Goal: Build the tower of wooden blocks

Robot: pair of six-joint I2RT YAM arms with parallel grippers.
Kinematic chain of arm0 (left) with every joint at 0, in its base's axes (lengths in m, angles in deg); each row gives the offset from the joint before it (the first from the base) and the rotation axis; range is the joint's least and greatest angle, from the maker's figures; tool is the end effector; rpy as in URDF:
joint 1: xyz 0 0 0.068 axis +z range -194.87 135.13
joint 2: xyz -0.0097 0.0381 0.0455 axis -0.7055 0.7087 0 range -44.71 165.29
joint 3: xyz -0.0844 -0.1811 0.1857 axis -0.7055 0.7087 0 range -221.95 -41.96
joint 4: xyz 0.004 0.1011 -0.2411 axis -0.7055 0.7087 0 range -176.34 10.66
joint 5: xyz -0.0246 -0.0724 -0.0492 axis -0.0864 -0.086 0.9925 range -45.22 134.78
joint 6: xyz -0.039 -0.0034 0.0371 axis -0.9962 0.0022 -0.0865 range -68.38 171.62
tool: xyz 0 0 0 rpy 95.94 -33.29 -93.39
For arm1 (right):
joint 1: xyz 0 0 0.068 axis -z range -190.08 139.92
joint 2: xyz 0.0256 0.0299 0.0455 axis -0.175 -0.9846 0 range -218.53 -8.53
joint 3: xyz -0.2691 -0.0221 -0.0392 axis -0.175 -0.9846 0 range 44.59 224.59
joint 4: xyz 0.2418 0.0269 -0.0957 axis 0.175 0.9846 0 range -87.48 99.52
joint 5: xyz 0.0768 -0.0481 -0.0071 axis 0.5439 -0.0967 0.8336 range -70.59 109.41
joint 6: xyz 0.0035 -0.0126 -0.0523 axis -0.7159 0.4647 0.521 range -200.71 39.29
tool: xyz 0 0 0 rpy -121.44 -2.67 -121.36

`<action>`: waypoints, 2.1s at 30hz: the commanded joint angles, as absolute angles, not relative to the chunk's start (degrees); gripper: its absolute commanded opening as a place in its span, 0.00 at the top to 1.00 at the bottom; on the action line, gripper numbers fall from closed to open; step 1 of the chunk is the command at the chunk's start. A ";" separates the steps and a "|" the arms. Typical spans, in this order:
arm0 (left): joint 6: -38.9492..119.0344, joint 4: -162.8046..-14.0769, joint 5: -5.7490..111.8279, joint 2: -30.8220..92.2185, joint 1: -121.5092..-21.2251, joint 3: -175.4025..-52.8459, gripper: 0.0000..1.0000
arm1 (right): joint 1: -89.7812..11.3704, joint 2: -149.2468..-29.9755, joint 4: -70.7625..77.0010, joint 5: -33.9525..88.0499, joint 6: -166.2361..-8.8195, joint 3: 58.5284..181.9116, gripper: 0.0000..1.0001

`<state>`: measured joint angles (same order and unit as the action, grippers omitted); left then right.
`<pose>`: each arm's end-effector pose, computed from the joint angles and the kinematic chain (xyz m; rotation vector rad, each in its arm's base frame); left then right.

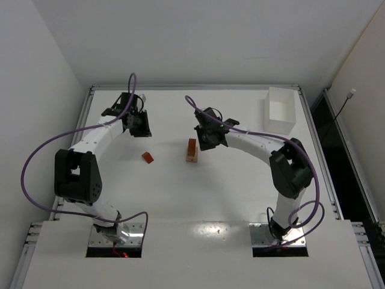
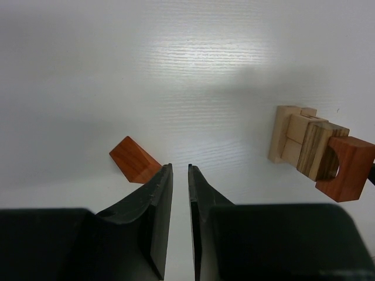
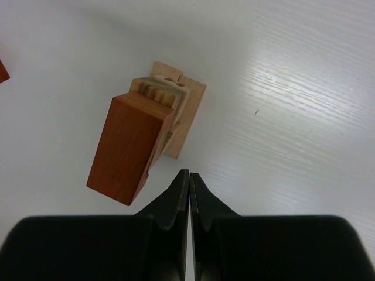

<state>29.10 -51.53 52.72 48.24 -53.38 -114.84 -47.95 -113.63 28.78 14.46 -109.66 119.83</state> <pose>0.3426 -0.0563 0.2600 -0.2564 2.5477 -0.3880 0.3114 0.2383 0.2076 -0.1669 2.5759 0.3400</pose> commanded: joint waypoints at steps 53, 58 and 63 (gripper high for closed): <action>29.03 -53.03 54.09 50.83 -52.60 -117.98 0.86 | -45.67 -119.54 27.05 12.29 -109.81 129.75 0.69; 29.03 -53.03 54.09 50.83 -52.60 -117.98 0.86 | -45.15 -119.54 27.05 11.68 -109.81 129.75 0.68; 29.03 -51.45 53.57 49.17 -52.60 -116.84 0.86 | -43.31 -116.92 28.27 8.08 -108.67 128.35 0.88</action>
